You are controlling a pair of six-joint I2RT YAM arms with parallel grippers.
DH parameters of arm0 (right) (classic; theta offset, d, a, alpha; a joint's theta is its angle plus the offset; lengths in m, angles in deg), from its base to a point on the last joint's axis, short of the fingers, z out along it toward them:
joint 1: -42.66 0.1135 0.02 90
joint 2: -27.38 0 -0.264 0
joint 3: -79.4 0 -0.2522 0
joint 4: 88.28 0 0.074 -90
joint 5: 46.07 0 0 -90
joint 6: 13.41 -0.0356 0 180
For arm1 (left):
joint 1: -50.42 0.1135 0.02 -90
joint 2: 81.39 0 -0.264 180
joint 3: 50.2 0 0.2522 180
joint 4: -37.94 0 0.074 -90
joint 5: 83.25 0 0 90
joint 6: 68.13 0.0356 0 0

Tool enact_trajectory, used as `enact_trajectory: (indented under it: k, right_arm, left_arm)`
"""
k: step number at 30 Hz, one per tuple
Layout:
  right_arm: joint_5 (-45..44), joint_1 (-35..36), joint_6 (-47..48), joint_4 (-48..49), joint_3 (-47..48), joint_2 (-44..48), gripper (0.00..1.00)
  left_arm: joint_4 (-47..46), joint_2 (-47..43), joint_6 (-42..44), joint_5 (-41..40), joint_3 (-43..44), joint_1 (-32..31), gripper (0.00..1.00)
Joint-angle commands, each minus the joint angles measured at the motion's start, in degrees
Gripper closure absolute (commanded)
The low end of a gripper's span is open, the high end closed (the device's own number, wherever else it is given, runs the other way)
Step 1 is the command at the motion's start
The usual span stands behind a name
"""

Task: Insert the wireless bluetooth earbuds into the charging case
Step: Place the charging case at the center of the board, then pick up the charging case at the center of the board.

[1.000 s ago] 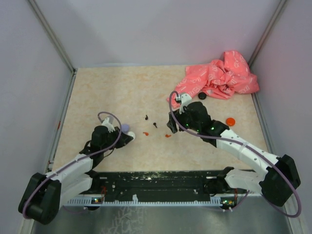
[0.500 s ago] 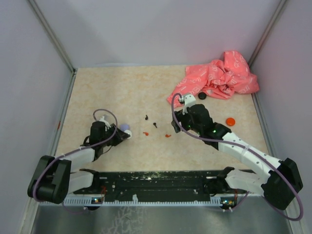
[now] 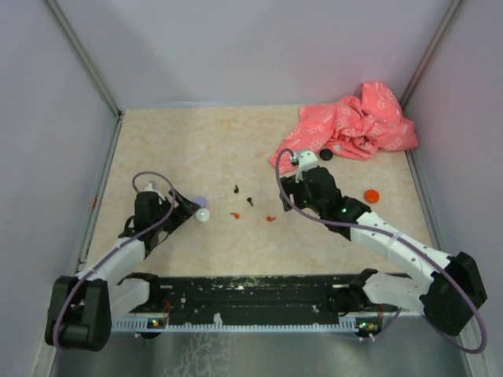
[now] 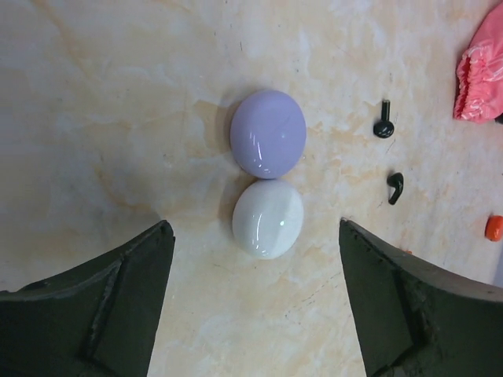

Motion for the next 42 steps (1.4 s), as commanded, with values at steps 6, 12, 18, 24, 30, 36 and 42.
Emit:
enact_trajectory:
  k: [6, 12, 18, 24, 30, 36, 42]
  right_arm:
    - [-8.7, -3.0, -1.5, -2.8, 7.5, -7.2, 0.27]
    - [-6.8, -11.0, -4.6, -1.7, 8.7, -12.3, 0.27]
    - [-8.3, -18.1, -4.8, 1.5, 11.2, -18.6, 0.29]
    - [-8.4, -23.4, -4.2, 3.9, 16.6, -26.2, 0.34]
    - [-8.0, -27.1, -3.2, 4.9, 24.0, -36.5, 0.41]
    - [-7.4, -29.3, -1.4, 3.4, 32.0, -45.8, 0.46]
    - [-3.9, -31.1, -0.3, 1.9, 36.4, -51.2, 0.46]
  left_arm:
    - [22.9, -10.6, 10.3, -6.2, 12.1, 0.7, 0.06]
    - [25.5, -13.7, 24.6, -6.2, 22.1, 0.8, 0.02]
    - [24.2, -12.4, 35.8, -5.4, 28.6, 0.8, 0.0]
    - [20.8, -14.0, 38.8, -7.7, 25.1, 0.7, 0.0]
    - [19.8, -16.7, 39.9, -8.5, 22.7, 0.8, 0.0]
    - [19.9, -16.1, 40.1, -8.2, 22.7, 0.7, 0.0]
    - [20.0, -15.1, 40.2, -8.2, 22.8, 0.7, 0.0]
